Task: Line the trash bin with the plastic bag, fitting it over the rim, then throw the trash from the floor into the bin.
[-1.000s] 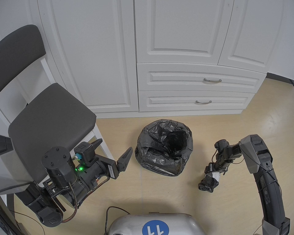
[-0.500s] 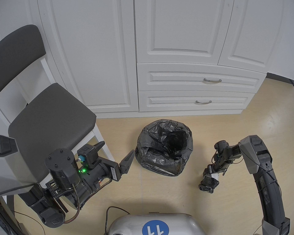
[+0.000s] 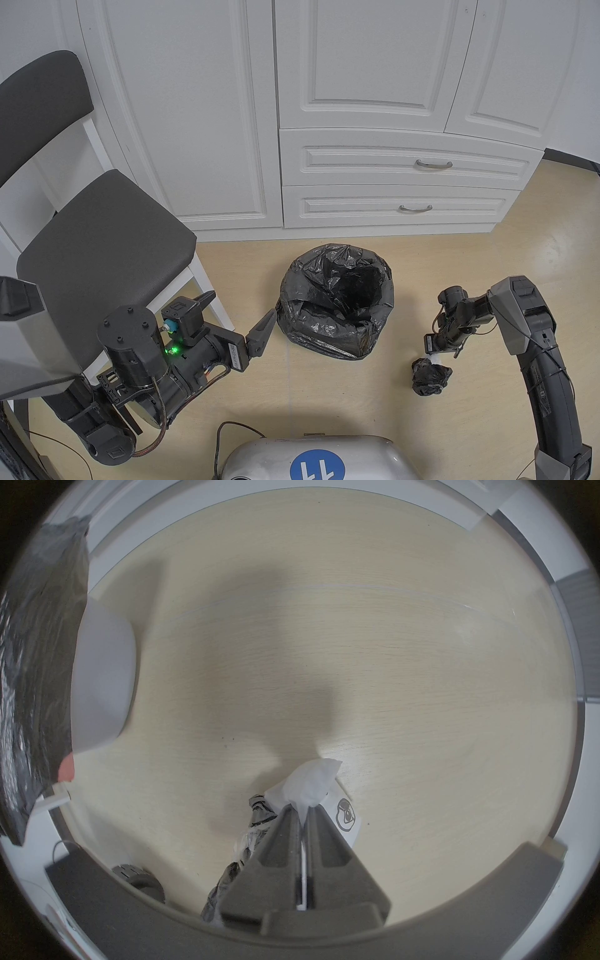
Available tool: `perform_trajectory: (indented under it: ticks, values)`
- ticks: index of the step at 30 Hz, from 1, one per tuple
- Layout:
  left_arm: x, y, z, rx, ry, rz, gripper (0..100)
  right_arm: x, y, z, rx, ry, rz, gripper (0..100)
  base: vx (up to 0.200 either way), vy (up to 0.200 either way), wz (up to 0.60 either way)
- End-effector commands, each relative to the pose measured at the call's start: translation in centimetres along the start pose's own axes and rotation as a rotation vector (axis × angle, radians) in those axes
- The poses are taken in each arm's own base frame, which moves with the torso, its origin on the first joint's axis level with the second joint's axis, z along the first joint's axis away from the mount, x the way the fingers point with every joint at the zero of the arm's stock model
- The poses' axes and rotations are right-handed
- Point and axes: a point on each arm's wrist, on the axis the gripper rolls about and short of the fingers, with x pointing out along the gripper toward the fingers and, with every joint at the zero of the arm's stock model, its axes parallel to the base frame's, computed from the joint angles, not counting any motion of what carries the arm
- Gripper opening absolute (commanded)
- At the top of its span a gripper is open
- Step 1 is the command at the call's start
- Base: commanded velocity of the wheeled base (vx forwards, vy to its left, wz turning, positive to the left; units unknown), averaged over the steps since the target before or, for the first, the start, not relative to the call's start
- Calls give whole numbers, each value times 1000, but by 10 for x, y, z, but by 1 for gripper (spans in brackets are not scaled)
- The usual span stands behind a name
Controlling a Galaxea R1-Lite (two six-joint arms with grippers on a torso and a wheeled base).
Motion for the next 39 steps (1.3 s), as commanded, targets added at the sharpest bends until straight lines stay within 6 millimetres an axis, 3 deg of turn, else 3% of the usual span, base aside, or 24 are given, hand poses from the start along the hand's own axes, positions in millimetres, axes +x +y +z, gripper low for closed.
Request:
perform_trajectory:
  ticks: [1, 7, 8, 11, 24, 31, 39]
  values:
    - [-1, 0, 4, -3, -16, 1, 100, -8, -11, 7, 58, -19, -1, 0, 0, 0, 0]
    - [-7, 1, 14, -11, -52, -3, 100, -30, -11, 22, 155, -72, 14, 0, 0, 0, 0]
    - [-8, 1, 17, -14, -62, -2, 100, -48, -10, 33, 188, -109, 45, 0, 0, 0, 0]
    - [-10, 2, 19, -15, -70, -2, 100, -77, -8, 46, 213, -144, 144, 0, 0, 0, 0]
    - [-9, 2, 21, -17, -79, 0, 100, -130, -5, 56, 195, -233, 223, 0, 0, 0, 0]
    - [-13, 2, 28, -20, -107, -1, 100, -179, 2, 58, 168, -339, 245, 0, 0, 0, 0]
    - [-21, 2, 41, -30, -155, -7, 100, -254, 28, 49, 100, -498, 301, 0, 0, 0, 0]
